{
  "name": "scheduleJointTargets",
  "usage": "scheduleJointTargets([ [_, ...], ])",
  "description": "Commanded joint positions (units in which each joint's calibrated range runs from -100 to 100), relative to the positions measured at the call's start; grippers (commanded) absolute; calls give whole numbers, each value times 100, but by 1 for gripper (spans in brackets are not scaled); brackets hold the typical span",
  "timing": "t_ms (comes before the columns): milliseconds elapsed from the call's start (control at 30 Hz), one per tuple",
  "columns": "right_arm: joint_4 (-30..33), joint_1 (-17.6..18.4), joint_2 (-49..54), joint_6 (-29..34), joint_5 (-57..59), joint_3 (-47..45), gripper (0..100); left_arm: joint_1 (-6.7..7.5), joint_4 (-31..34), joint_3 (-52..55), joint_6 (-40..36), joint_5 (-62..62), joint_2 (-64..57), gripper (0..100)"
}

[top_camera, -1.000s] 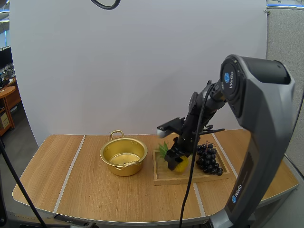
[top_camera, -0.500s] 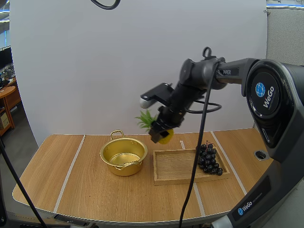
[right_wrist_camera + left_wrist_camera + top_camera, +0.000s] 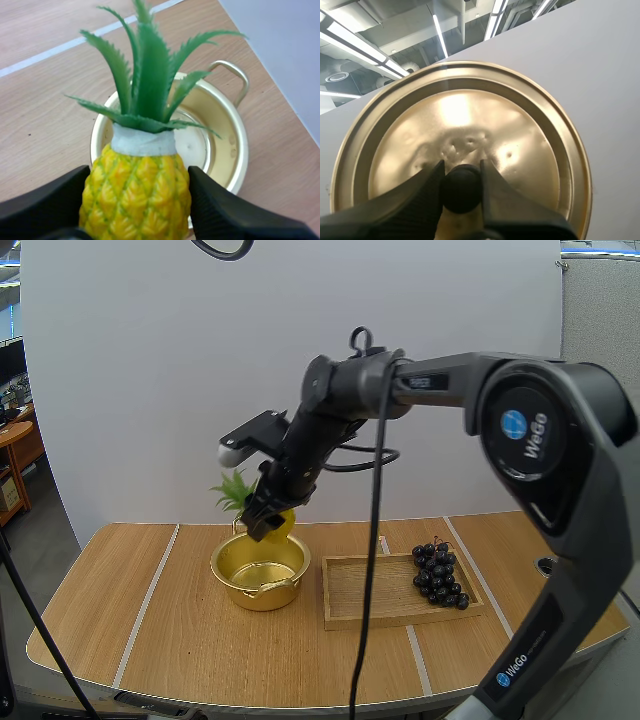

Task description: Open the pot, put the pineapple inside, and close it

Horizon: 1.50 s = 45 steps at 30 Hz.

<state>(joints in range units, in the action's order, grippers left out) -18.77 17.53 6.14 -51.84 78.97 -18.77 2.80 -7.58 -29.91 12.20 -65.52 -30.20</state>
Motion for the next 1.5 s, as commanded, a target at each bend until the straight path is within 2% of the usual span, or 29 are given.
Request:
scheduleJointTargets([
  [0,-61,8,-170,42,-151,67,0,18,-6,-60,-61,196,-34,0],
  [367,199,8,-857,10,-463,67,0,18,-6,-60,-61,196,-34,0],
  [933,261,8,-1622,21,-953,67,0,18,-6,-60,-61,196,-34,0],
  [1300,265,8,-1714,129,-831,67,2,18,-6,-60,-61,196,-34,0],
  [1367,239,8,-1714,129,-772,67,31,18,-6,-60,-61,196,-34,0],
  [1400,239,8,-1714,140,-772,67,43,18,-6,-60,-61,196,-34,0],
  [1433,239,8,-1702,181,-772,67,72,18,-6,-60,-61,196,-34,0],
  [1467,251,8,-1702,234,-772,67,94,18,-6,-60,-61,196,-34,0],
])
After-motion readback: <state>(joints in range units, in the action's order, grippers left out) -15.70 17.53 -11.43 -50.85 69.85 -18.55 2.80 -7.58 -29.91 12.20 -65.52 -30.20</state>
